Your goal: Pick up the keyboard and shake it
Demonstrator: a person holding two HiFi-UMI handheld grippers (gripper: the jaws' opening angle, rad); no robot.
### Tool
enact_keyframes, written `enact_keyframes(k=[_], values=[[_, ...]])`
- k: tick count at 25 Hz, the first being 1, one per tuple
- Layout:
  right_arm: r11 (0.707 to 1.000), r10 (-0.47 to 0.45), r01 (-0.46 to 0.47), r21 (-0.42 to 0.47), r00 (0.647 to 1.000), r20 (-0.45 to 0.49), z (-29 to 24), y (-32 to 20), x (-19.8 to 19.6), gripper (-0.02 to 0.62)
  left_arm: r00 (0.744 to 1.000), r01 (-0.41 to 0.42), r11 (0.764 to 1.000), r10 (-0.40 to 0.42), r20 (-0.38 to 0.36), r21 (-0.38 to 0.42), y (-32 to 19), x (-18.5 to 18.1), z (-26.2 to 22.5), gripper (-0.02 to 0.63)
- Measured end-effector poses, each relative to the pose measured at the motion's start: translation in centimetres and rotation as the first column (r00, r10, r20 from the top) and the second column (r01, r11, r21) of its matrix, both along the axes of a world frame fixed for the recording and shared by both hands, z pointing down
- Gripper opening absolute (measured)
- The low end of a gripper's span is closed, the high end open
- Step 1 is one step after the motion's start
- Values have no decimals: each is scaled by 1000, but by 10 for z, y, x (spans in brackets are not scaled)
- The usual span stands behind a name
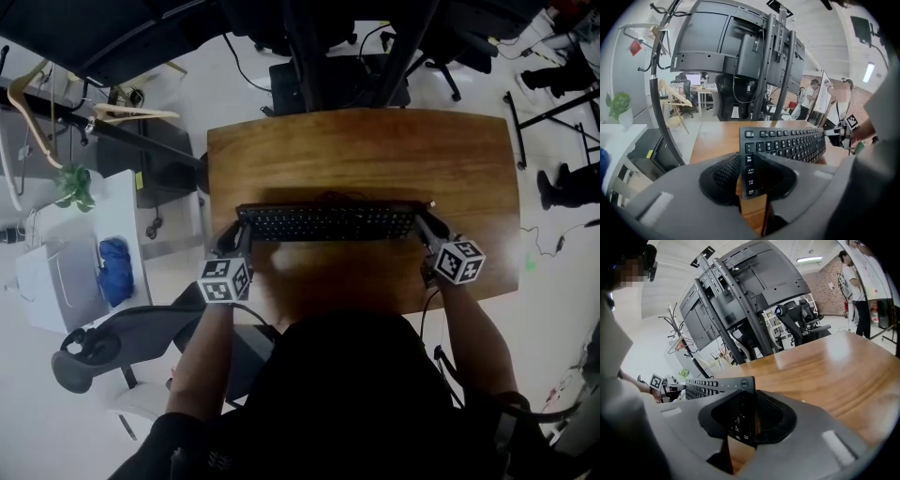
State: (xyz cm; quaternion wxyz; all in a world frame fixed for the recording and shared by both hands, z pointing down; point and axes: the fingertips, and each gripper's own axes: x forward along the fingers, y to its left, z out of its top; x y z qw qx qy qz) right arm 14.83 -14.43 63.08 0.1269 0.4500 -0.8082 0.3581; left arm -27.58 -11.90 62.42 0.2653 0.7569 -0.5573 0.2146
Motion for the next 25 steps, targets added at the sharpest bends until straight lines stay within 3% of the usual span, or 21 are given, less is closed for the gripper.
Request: enact_keyframes(k=[16, 23, 25], values=[[992, 71, -77, -102, 996, -60, 29, -12, 4, 100, 998, -68, 988, 68, -1, -137, -5, 7, 47, 90], [971, 157, -160, -180, 987, -32, 51, -9, 10, 101, 996, -81, 989, 77, -36, -125, -18, 9, 64, 90], [975, 134, -141, -173, 990, -51, 51, -4, 8, 102, 996, -84, 990, 83, -15, -112, -18, 5, 62, 86]])
